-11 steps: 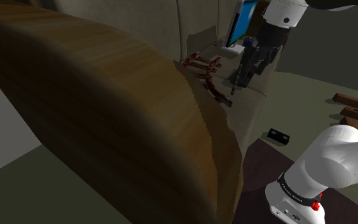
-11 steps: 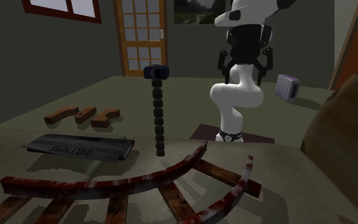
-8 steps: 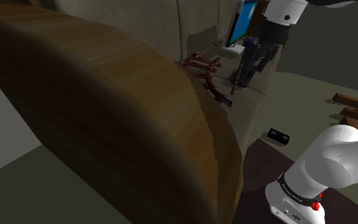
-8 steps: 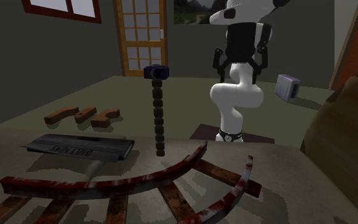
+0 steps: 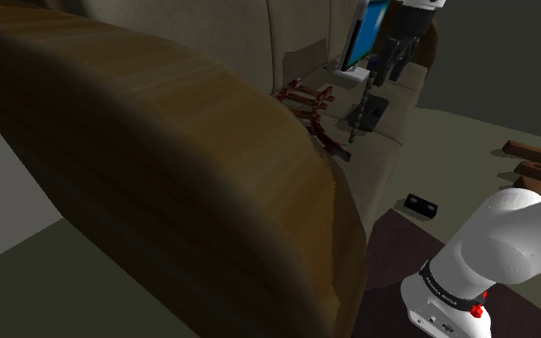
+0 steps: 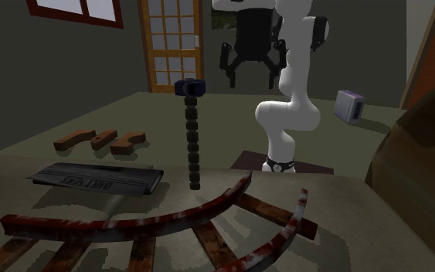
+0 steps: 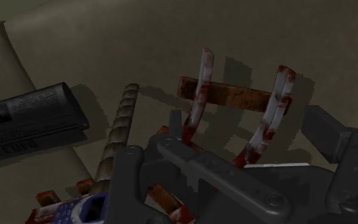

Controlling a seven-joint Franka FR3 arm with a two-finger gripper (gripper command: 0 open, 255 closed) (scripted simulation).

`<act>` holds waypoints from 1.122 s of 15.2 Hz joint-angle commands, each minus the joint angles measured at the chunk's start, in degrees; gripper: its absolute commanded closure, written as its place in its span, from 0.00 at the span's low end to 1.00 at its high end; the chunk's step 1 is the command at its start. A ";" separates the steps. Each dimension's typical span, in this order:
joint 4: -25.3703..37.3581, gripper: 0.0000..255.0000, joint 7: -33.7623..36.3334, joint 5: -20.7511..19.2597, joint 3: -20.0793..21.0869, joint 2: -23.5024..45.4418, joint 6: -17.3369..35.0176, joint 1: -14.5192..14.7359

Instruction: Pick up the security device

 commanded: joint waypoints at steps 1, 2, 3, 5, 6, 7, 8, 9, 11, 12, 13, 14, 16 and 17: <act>4.57 0.00 -4.29 -1.03 -1.89 3.78 -1.48 0.25; 7.06 0.00 -6.40 -1.43 -2.82 5.84 -2.22 0.34; 9.65 0.00 -8.53 -1.76 -3.75 7.96 -3.00 0.45; 15.21 0.00 -12.83 -2.19 -5.52 12.42 -4.66 0.57; 18.19 0.00 -15.00 -2.30 -6.40 14.78 -5.57 0.60; 21.31 0.00 -17.20 -2.32 -7.24 17.22 -6.53 0.58; 24.61 0.00 -19.42 -2.25 -8.07 19.77 -7.57 0.51; 28.11 0.00 -21.67 -2.08 -8.86 22.44 -8.68 0.36; 35.82 0.00 -26.23 -1.42 -10.36 28.19 -11.24 -0.24; 36.20 0.00 -26.44 -1.37 -10.38 28.47 -11.37 -0.33; 34.77 0.00 -26.31 -1.51 -10.28 27.95 -10.44 -0.30; 33.35 0.00 -26.18 -1.64 -10.20 27.44 -9.51 -0.27; 30.69 0.00 -25.94 -1.88 -10.09 26.54 -7.71 -0.20; 29.40 0.00 -25.83 -1.98 -10.04 26.12 -6.83 -0.18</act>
